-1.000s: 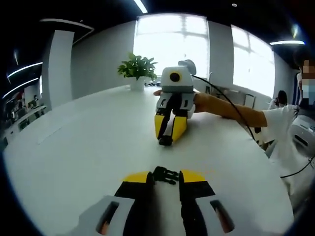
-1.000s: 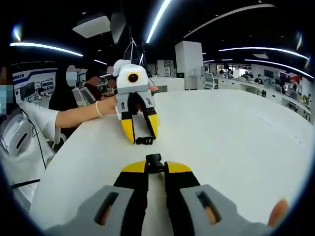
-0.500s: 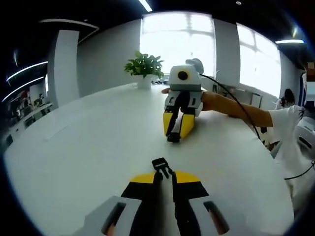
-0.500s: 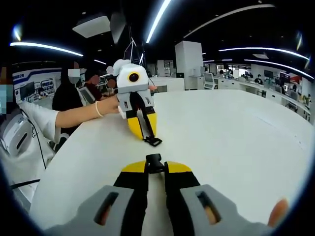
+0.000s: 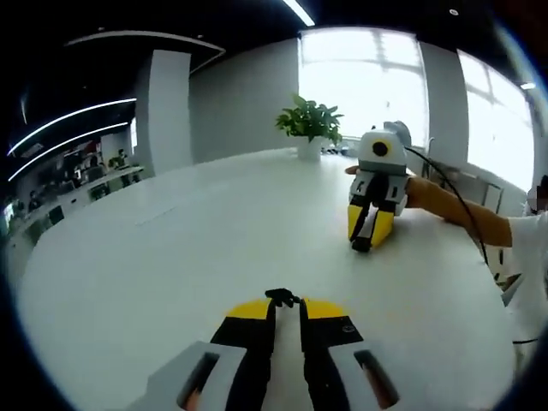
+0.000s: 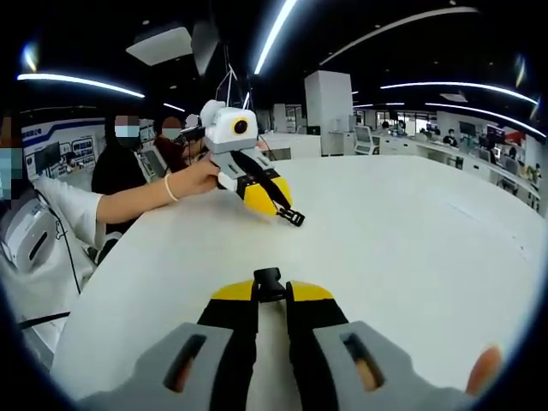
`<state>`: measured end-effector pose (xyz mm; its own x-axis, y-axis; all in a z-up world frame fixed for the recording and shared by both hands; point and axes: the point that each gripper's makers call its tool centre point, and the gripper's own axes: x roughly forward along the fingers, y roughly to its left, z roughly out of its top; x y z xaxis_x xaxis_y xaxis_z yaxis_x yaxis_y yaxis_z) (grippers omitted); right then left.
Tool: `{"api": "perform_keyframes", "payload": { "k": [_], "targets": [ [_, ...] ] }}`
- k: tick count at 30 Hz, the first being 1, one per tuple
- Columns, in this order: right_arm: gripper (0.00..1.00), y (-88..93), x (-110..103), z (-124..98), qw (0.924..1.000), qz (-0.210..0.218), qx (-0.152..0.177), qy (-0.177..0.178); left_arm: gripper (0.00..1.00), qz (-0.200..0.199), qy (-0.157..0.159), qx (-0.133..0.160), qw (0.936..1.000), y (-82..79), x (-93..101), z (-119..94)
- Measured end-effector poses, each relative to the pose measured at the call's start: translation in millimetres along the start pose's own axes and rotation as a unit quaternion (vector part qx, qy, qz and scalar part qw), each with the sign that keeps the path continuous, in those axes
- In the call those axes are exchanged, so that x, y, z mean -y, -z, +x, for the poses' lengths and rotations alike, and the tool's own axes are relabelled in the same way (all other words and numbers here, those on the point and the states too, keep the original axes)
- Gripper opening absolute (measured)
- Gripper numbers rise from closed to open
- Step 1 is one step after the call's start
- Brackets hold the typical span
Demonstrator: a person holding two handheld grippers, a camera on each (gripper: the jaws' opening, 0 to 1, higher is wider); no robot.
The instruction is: Snap the two parts of the plastic buckle together until the buckle closes and remains connected.
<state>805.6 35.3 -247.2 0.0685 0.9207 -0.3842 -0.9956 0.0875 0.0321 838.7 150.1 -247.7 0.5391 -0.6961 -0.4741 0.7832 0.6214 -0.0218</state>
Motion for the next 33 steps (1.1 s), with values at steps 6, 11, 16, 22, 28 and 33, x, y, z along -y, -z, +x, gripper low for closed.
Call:
{"api": "perform_keyframes", "payload": {
  "k": [6, 11, 16, 22, 28, 33],
  "targets": [
    [0.12, 2.6, -1.3, 1.0, 1.0000, 0.002, -0.005, 0.000, 0.11, 0.014, 0.000, -0.031, 0.9994, 5.5, 7.3, 1.8],
    [0.12, 2.8, -1.5, 1.2, 1.0000, 0.002, -0.005, 0.000, 0.13, 0.026, 0.027, -0.048, 0.9981, 8.1, 18.9, 6.7],
    [0.12, 2.4, -0.3, 1.0, 1.0000, 0.002, -0.004, 0.000, 0.23, 0.038, 0.049, -0.035, 0.9975, 2.1, 26.2, 8.9],
    [0.12, 1.8, -1.7, 1.3, 1.0000, 0.001, -0.003, -0.002, 0.47, 0.027, 0.028, -0.011, 0.9992, 0.4, 4.7, 12.4],
    [0.12, -0.1, -1.3, 0.6, 1.0000, 0.000, 0.001, -0.002, 0.53, 0.023, 0.059, 0.036, 0.9973, -9.7, 2.5, 16.8],
    [0.12, 0.4, -1.2, 0.9, 1.0000, 0.001, 0.001, -0.003, 0.50, 0.038, 0.077, 0.039, 0.9956, -9.8, 8.8, 20.3]
  ]
}}
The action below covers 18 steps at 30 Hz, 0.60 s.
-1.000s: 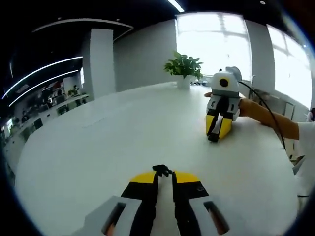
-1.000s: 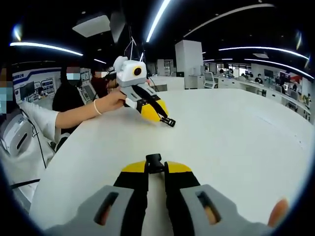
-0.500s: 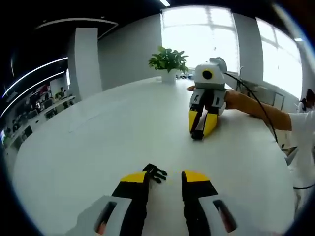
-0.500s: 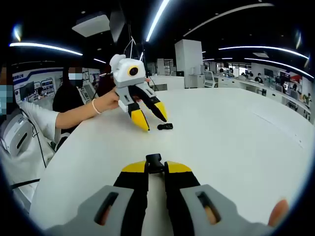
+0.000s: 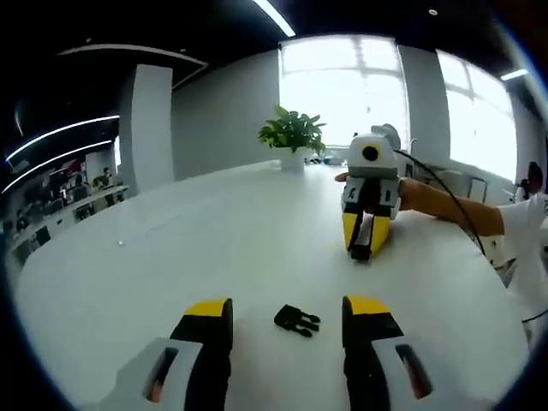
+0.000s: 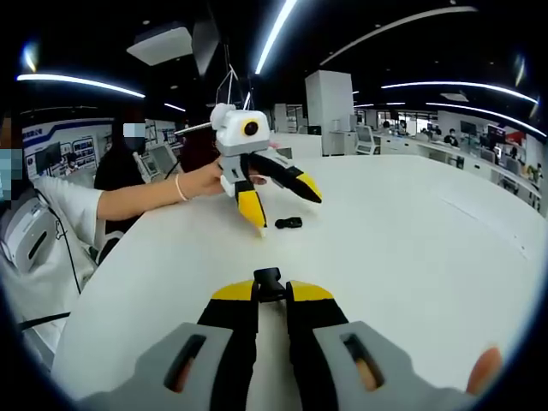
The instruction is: Snap the two parts of the plastic buckle together until the buckle closes and remains connected.
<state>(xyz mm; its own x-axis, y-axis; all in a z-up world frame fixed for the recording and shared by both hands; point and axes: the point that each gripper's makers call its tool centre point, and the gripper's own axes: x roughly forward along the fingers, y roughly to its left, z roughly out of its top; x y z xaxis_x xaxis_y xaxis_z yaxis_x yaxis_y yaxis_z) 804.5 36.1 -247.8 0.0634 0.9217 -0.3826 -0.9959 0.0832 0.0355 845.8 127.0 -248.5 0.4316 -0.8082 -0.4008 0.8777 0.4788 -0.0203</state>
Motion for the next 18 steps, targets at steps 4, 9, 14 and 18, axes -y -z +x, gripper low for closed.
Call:
{"api": "perform_keyframes", "payload": {
  "k": [4, 9, 14, 18],
  "targets": [
    [0.12, 1.4, 0.0, 0.7, 1.0000, 0.001, -0.003, -0.001, 0.47, 0.008, 0.019, -0.020, 0.9996, 9.0, 2.5, 3.9],
    [0.12, 1.4, -0.6, 0.6, 1.0000, 0.001, -0.001, 0.000, 0.34, 0.027, 0.048, -0.020, 0.9983, 8.9, 9.8, 0.8],
    [0.12, 3.5, -0.4, 1.5, 1.0000, 0.003, -0.005, -0.002, 0.24, 0.015, 0.060, -0.016, 0.9980, 10.6, 9.8, 0.1],
    [0.12, 4.2, 0.0, 1.4, 1.0000, 0.003, -0.006, -0.001, 0.22, 0.010, 0.059, -0.019, 0.9981, 11.7, 11.6, -0.6]
  ]
}}
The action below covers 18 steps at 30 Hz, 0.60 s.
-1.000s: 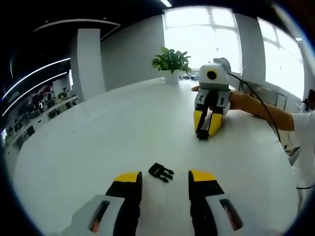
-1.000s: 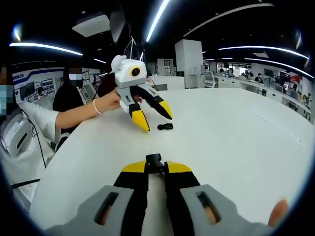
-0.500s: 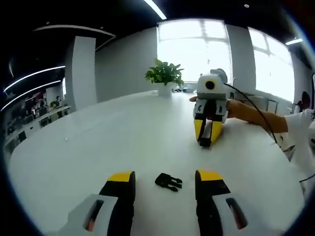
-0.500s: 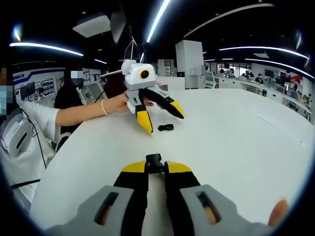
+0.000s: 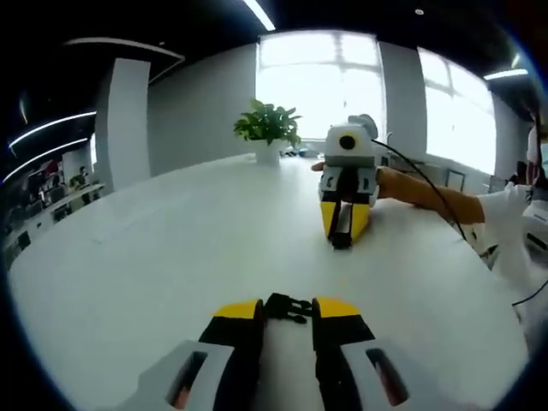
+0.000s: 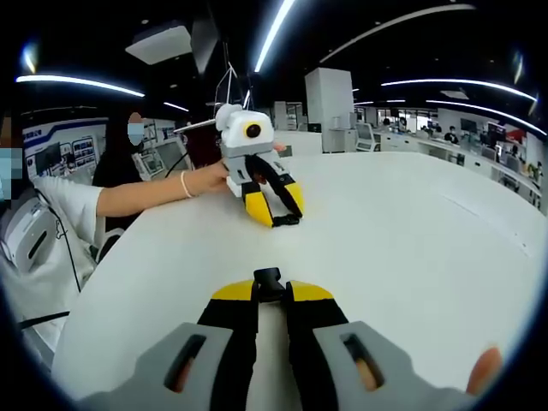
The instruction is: Snap the two parts of the plastic buckle together until the buckle closes and remains connected.
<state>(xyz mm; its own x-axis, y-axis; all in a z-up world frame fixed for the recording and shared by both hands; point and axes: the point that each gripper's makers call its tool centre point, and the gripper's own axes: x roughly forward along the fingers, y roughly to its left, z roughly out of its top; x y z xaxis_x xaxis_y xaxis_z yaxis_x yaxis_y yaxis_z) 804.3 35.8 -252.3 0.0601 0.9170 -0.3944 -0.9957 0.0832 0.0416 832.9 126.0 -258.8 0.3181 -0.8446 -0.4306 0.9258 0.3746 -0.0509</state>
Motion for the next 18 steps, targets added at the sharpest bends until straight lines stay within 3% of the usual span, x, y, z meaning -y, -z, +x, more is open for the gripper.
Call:
{"api": "perform_keyframes", "payload": {
  "k": [3, 5, 7, 10, 12, 15, 16, 18],
  "targets": [
    [0.12, -0.1, -0.2, -0.1, 1.0000, 0.000, 0.000, 0.000, 0.22, -0.004, -0.006, -0.004, 1.0000, 0.9, 1.4, -0.9],
    [0.12, -0.7, 0.2, -0.6, 1.0000, 0.000, 0.001, 0.001, 0.22, -0.023, -0.029, -0.007, 0.9993, 2.7, -0.7, -3.2],
    [0.12, -1.5, 1.6, -1.1, 1.0000, -0.001, 0.002, 0.001, 0.22, -0.055, -0.052, -0.003, 0.9971, 3.4, -3.7, -5.7],
    [0.12, -1.1, 1.5, -0.7, 1.0000, -0.001, 0.001, 0.001, 0.22, -0.130, -0.094, 0.019, 0.9868, 2.8, -8.3, -12.6],
    [0.12, -0.1, 0.8, -0.1, 1.0000, 0.000, -0.001, 0.000, 0.22, -0.125, -0.128, 0.011, 0.9838, 6.5, -11.9, -16.0],
    [0.12, 1.1, 0.8, 0.6, 1.0000, 0.000, -0.003, 0.001, 0.22, -0.067, -0.241, -0.025, 0.9678, 11.1, -34.6, -33.9],
    [0.12, 1.0, 0.6, 0.6, 1.0000, 0.001, -0.003, 0.001, 0.22, -0.058, -0.259, -0.036, 0.9634, 12.4, -38.3, -37.2],
    [0.12, 1.2, 1.3, -0.1, 1.0000, 0.002, -0.002, 0.003, 0.22, -0.064, -0.268, -0.033, 0.9606, 11.9, -38.7, -37.8]
  ]
}}
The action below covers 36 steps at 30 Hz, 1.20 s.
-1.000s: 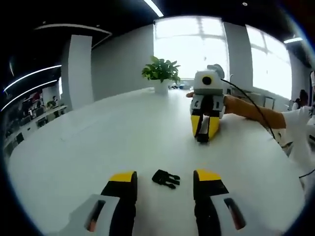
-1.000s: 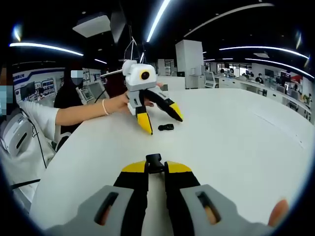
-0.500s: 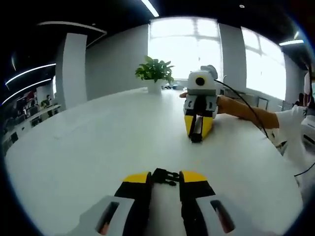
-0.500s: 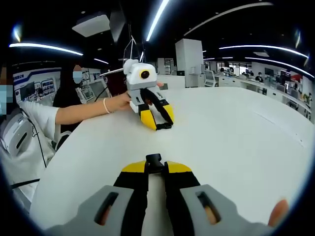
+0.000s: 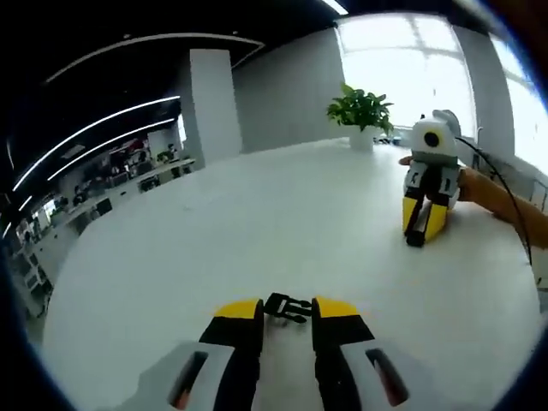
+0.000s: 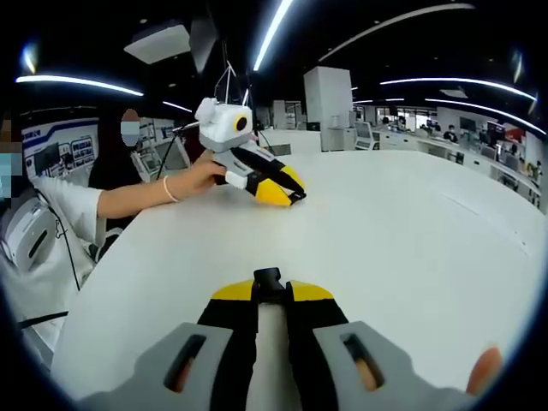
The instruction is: Snap the two parts of the plastic buckle together until the buckle closes and remains connected.
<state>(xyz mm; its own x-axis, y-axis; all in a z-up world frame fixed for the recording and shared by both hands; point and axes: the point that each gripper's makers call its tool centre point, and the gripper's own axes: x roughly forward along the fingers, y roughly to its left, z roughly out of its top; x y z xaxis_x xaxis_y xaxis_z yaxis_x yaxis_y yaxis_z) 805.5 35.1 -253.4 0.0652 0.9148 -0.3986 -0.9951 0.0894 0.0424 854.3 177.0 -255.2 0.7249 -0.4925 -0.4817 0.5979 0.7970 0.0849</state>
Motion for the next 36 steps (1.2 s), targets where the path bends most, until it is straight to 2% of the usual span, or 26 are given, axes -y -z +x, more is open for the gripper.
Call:
{"api": "perform_keyframes", "payload": {
  "k": [4, 9, 11, 15, 23, 26, 36],
  "targets": [
    [0.12, 0.0, 0.9, -0.8, 1.0000, 0.000, 0.000, 0.001, 0.22, 0.001, -0.027, -0.007, 0.9996, 1.4, -10.7, -2.1],
    [0.12, -0.3, -2.0, 0.0, 1.0000, -0.004, -0.004, 0.001, 0.21, -0.013, -0.041, -0.008, 0.9990, 5.0, -22.5, -5.0],
    [0.12, -1.0, -3.3, 1.0, 1.0000, -0.008, -0.006, -0.001, 0.21, -0.007, -0.060, -0.015, 0.9981, 7.7, -29.6, -7.1],
    [0.12, -2.2, -5.6, 1.8, 0.9999, -0.014, -0.008, -0.004, 0.21, -0.017, -0.068, -0.015, 0.9974, 10.2, -36.1, -9.2],
    [0.12, -3.0, -5.9, 1.2, 0.9999, -0.016, -0.006, -0.004, 0.21, -0.062, -0.104, -0.011, 0.9925, 18.2, -58.2, -18.8],
    [0.12, -3.0, -5.6, 1.2, 0.9999, -0.016, -0.005, -0.003, 0.22, -0.083, -0.108, -0.010, 0.9906, 22.6, -65.0, -21.3],
    [0.12, -2.4, -6.1, 1.0, 0.9999, -0.016, -0.006, -0.002, 0.22, -0.107, -0.143, -0.004, 0.9839, 30.3, -86.3, -33.4]
  ]
}}
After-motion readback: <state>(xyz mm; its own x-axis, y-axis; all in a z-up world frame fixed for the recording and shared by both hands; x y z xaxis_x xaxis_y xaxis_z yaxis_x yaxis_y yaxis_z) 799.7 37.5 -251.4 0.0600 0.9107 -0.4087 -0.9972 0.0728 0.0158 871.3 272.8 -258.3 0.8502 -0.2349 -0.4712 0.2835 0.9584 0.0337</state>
